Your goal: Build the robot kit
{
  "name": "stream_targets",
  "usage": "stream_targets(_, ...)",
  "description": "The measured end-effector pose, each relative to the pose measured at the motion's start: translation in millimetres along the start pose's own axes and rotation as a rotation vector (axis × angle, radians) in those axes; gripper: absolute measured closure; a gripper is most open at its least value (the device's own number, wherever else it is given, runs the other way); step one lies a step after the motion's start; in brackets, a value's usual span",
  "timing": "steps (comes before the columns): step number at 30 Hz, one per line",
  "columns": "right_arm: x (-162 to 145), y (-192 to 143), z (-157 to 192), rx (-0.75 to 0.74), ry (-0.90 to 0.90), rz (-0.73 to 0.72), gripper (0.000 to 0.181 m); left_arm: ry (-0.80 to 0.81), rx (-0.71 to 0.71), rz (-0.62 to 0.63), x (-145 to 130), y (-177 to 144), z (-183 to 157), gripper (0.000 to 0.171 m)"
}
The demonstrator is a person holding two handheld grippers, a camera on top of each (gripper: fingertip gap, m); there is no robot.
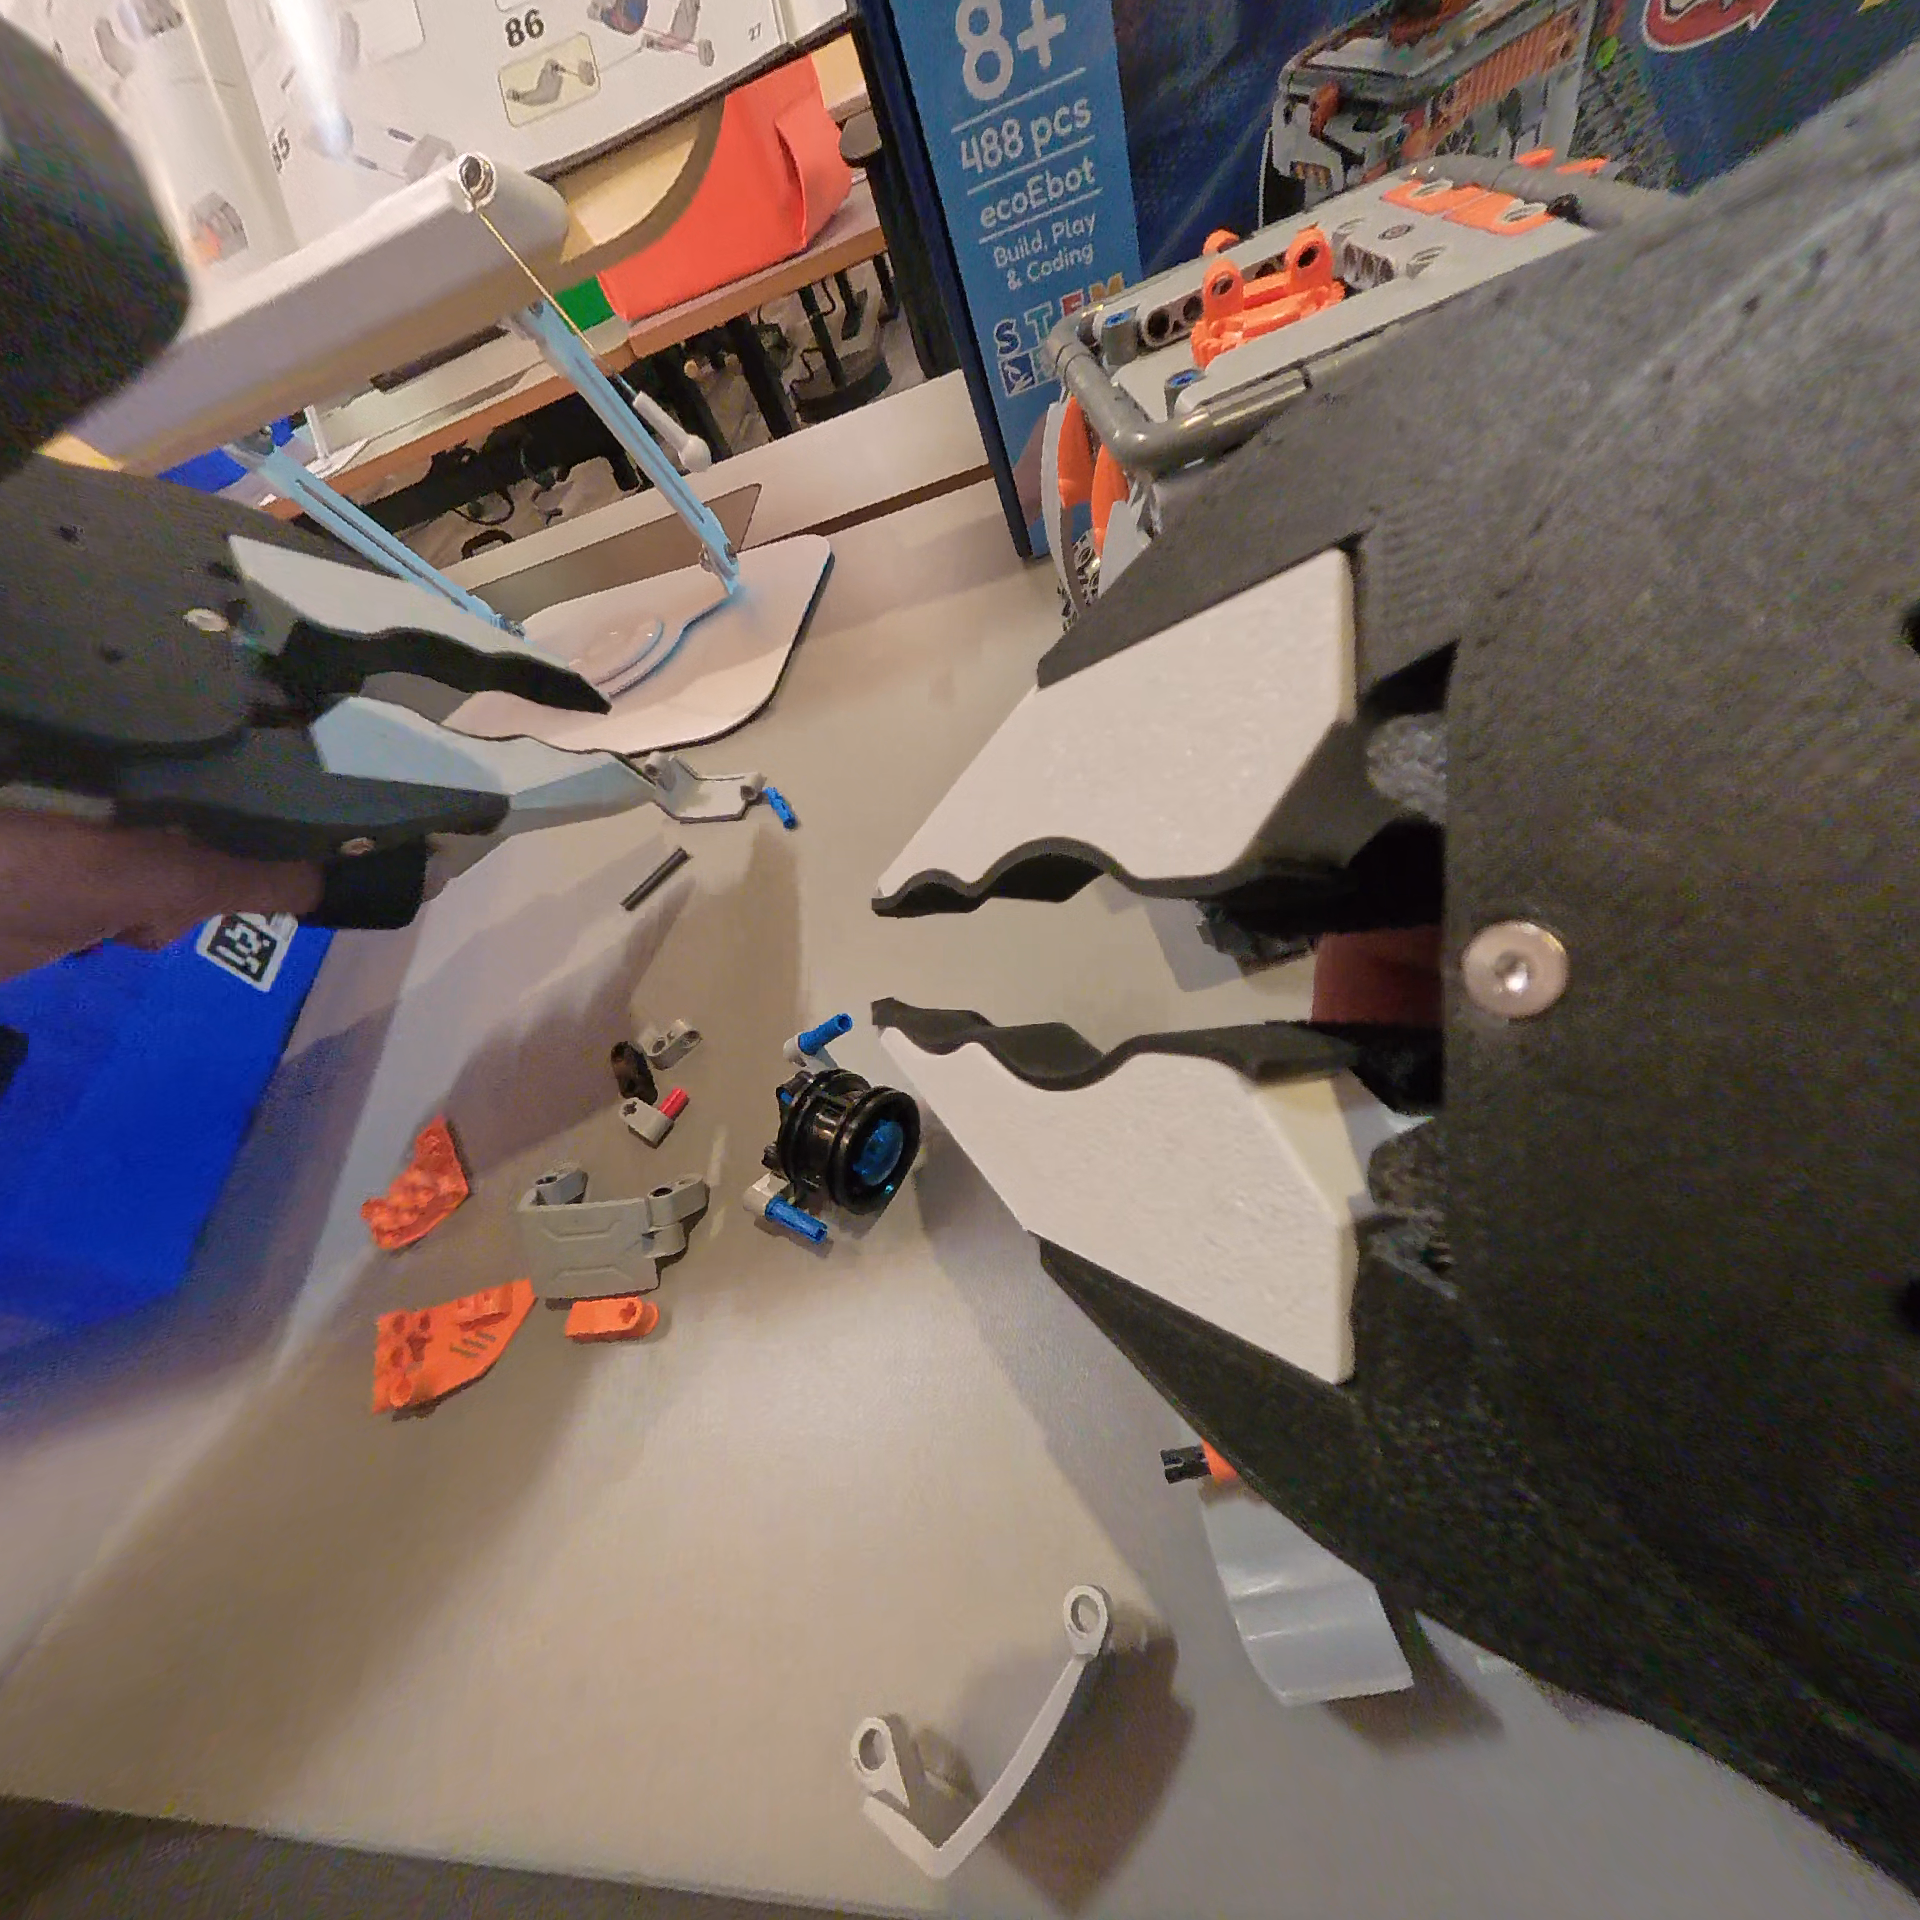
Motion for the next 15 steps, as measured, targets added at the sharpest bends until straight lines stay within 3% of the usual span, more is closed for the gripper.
stream_targets(3, -0.6, -1.1, 0.6, 0.009, -0.002, 0.002, 0.166, 0.039, -0.014, 0.106, -4.2, 18.3, 2.8, 0.135)
stream_targets(7, 0.4, -1.3, 3.7, 0.024, -0.015, 0.0, 0.165, 0.009, -0.084, 0.113, -5.4, 37.2, -6.4, 0.137)
stream_targets(10, 0.3, -0.2, 4.9, 0.037, -0.013, -0.007, 0.165, -0.087, -0.098, 0.076, -3.6, 46.1, -3.9, 0.151)
stream_targets(12, -1.0, 0.4, 4.5, 0.043, -0.006, -0.007, 0.165, -0.121, -0.089, 0.078, -3.0, 49.2, -0.2, 0.151)
stream_targets(13, -1.5, 0.6, 4.1, 0.045, -0.003, -0.008, 0.165, -0.129, -0.089, 0.08, -3.1, 52.0, -0.4, 0.162)
stream_targets(15, -2.1, 0.5, 3.2, 0.044, 0.003, -0.01, 0.165, -0.166, -0.072, 0.064, -2.1, 56.5, 1.3, 0.168)
Point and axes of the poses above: each gripper's, where its closed fingertips meet, y out along the fingers, x out of its top, z = x × y across the jaws, the point moved 8 cm from there along -y, back along the fingers, and after that the axes turned 6 degrees about y, right-handed, at the moved point
